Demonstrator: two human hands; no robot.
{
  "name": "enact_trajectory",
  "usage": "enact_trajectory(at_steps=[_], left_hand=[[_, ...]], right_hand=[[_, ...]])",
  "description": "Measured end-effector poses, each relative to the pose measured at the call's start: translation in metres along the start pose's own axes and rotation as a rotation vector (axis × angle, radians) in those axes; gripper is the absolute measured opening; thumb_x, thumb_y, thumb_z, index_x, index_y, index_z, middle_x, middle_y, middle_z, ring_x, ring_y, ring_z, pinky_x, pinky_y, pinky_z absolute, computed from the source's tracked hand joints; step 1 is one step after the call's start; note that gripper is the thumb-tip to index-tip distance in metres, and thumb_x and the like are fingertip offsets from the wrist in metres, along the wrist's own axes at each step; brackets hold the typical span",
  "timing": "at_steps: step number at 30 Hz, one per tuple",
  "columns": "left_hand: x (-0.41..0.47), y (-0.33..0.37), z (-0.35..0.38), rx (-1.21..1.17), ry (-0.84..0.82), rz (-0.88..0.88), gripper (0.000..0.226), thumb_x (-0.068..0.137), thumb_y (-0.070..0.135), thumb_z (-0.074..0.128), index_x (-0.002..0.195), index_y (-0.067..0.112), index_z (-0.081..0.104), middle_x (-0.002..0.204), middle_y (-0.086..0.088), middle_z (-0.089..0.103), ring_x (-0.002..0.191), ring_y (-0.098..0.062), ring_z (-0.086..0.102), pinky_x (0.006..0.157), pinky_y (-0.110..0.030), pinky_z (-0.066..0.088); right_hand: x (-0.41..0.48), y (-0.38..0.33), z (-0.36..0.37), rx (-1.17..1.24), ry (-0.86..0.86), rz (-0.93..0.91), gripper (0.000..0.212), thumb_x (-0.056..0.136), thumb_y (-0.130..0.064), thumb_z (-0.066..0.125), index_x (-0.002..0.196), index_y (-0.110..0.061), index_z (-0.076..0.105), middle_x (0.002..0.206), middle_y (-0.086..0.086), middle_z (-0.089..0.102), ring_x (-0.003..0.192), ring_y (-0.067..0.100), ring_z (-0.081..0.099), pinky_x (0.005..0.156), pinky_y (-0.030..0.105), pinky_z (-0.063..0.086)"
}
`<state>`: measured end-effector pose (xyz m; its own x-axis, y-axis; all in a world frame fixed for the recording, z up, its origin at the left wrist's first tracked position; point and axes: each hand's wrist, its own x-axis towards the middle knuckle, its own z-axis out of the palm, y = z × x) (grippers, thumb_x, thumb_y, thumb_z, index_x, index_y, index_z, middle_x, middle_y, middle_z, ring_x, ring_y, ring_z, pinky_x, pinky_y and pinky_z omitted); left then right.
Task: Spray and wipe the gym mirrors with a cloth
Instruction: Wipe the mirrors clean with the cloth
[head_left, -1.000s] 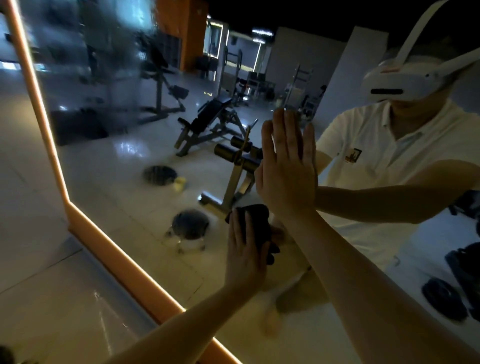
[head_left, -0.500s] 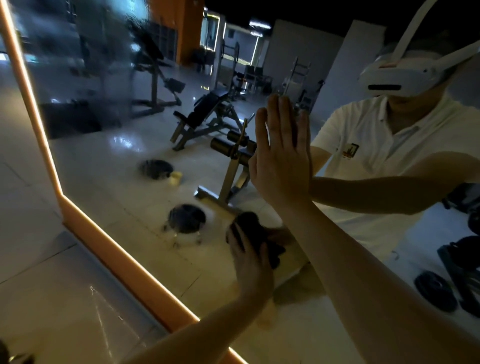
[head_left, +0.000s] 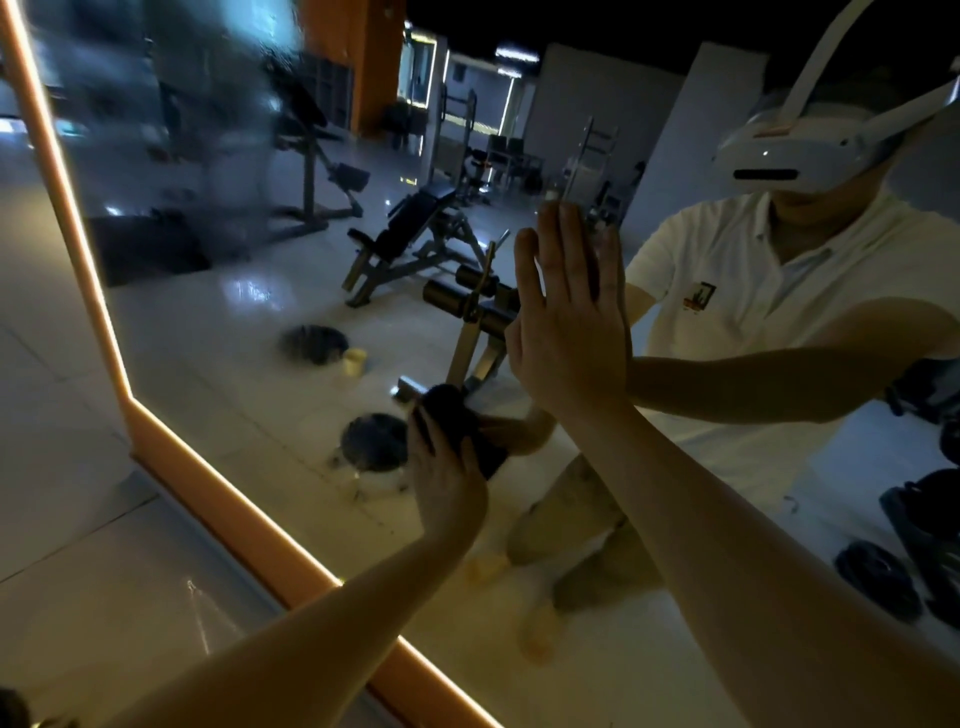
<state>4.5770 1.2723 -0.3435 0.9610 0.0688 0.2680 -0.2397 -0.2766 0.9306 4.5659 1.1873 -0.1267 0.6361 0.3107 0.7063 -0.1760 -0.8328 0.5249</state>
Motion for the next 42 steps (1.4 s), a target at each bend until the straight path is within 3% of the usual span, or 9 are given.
enact_trajectory(at_steps=[6, 8, 12, 15, 19, 24, 28, 31, 42], left_hand=[[-0.038, 0.008, 0.004, 0.235, -0.191, 0.447, 0.066, 0.111, 0.052, 0.014, 0.167, 0.027, -0.012, 0.174, -0.005, -0.021, 0.161, -0.026, -0.017, 0.128, -0.054, 0.016], [-0.014, 0.009, -0.009, 0.287, -0.179, 0.485, 0.067, 0.109, 0.058, 0.007, 0.166, 0.03, -0.015, 0.174, -0.005, -0.02, 0.161, -0.027, -0.016, 0.128, -0.059, 0.019], [0.051, 0.026, -0.045, 0.258, -0.132, 0.452, 0.073, 0.109, 0.047, 0.027, 0.162, 0.039, -0.023, 0.174, -0.004, -0.022, 0.161, -0.032, -0.012, 0.126, -0.063, 0.021], [0.106, 0.043, -0.077, 0.204, -0.049, 0.459, 0.07, 0.108, 0.056, 0.016, 0.167, 0.029, -0.009, 0.174, -0.01, -0.007, 0.16, -0.038, 0.007, 0.122, -0.064, 0.03], [0.159, 0.067, -0.108, 0.17, 0.012, 0.511, 0.074, 0.109, 0.058, 0.015, 0.168, 0.015, 0.004, 0.174, -0.017, -0.002, 0.161, -0.037, 0.004, 0.128, -0.062, 0.017], [0.194, 0.1, -0.116, 0.246, 0.011, 0.881, 0.066, 0.111, 0.036, 0.035, 0.167, 0.01, 0.01, 0.174, -0.021, 0.0, 0.162, -0.037, 0.001, 0.13, -0.059, 0.009], [0.213, 0.142, -0.12, 0.31, -0.03, 1.271, 0.063, 0.11, 0.033, 0.041, 0.164, 0.006, 0.025, 0.171, -0.026, 0.015, 0.161, -0.039, 0.008, 0.128, -0.06, 0.015], [0.229, 0.168, -0.126, 0.366, -0.046, 1.494, 0.066, 0.109, 0.033, 0.047, 0.164, 0.006, 0.023, 0.171, -0.023, 0.016, 0.161, -0.036, 0.009, 0.127, -0.059, 0.017], [0.363, 0.229, -0.192, 0.27, 0.237, 1.403, 0.066, 0.105, 0.033, 0.04, 0.161, -0.002, 0.03, 0.167, -0.03, 0.023, 0.158, -0.042, 0.019, 0.13, -0.054, 0.013]], right_hand=[[0.001, 0.0, 0.0, 0.054, -0.013, 0.026, 0.072, 0.103, -0.038, -0.004, 0.163, -0.004, 0.015, 0.171, 0.018, 0.006, 0.158, 0.038, 0.006, 0.126, 0.054, -0.011], [0.0, -0.001, -0.002, 0.048, -0.017, 0.032, 0.07, 0.104, -0.037, 0.0, 0.163, -0.004, 0.016, 0.171, 0.018, 0.005, 0.158, 0.038, 0.006, 0.125, 0.054, -0.013], [-0.002, -0.003, -0.002, -0.004, -0.01, 0.058, 0.068, 0.104, -0.034, 0.03, 0.163, -0.004, 0.016, 0.171, 0.019, 0.003, 0.159, 0.037, 0.004, 0.126, 0.055, -0.012], [0.0, -0.005, -0.001, -0.004, 0.016, 0.067, 0.064, 0.107, -0.036, 0.024, 0.162, -0.005, 0.024, 0.171, 0.019, 0.011, 0.158, 0.036, 0.01, 0.127, 0.055, -0.005], [0.0, -0.008, -0.002, -0.018, 0.015, 0.103, 0.063, 0.107, -0.035, 0.015, 0.159, -0.005, 0.033, 0.17, 0.019, 0.015, 0.159, 0.034, 0.009, 0.127, 0.059, 0.006], [0.026, -0.019, -0.016, 0.079, 0.093, 0.123, 0.058, 0.105, -0.028, 0.02, 0.143, -0.003, 0.055, 0.162, 0.022, 0.036, 0.153, 0.037, 0.03, 0.123, 0.063, 0.02], [0.074, -0.027, -0.03, 0.098, 0.199, 0.198, 0.052, 0.092, -0.015, 0.048, 0.141, -0.002, 0.056, 0.156, 0.022, 0.043, 0.148, 0.039, 0.038, 0.122, 0.062, 0.023], [0.105, -0.03, -0.035, 0.096, 0.285, 0.277, 0.052, 0.092, -0.015, 0.052, 0.143, -0.002, 0.054, 0.155, 0.022, 0.046, 0.146, 0.036, 0.04, 0.123, 0.059, 0.024], [0.209, -0.034, -0.044, -0.05, 0.33, 0.291, 0.052, 0.088, -0.011, 0.052, 0.139, -0.001, 0.055, 0.155, 0.021, 0.045, 0.146, 0.036, 0.04, 0.123, 0.056, 0.025]])
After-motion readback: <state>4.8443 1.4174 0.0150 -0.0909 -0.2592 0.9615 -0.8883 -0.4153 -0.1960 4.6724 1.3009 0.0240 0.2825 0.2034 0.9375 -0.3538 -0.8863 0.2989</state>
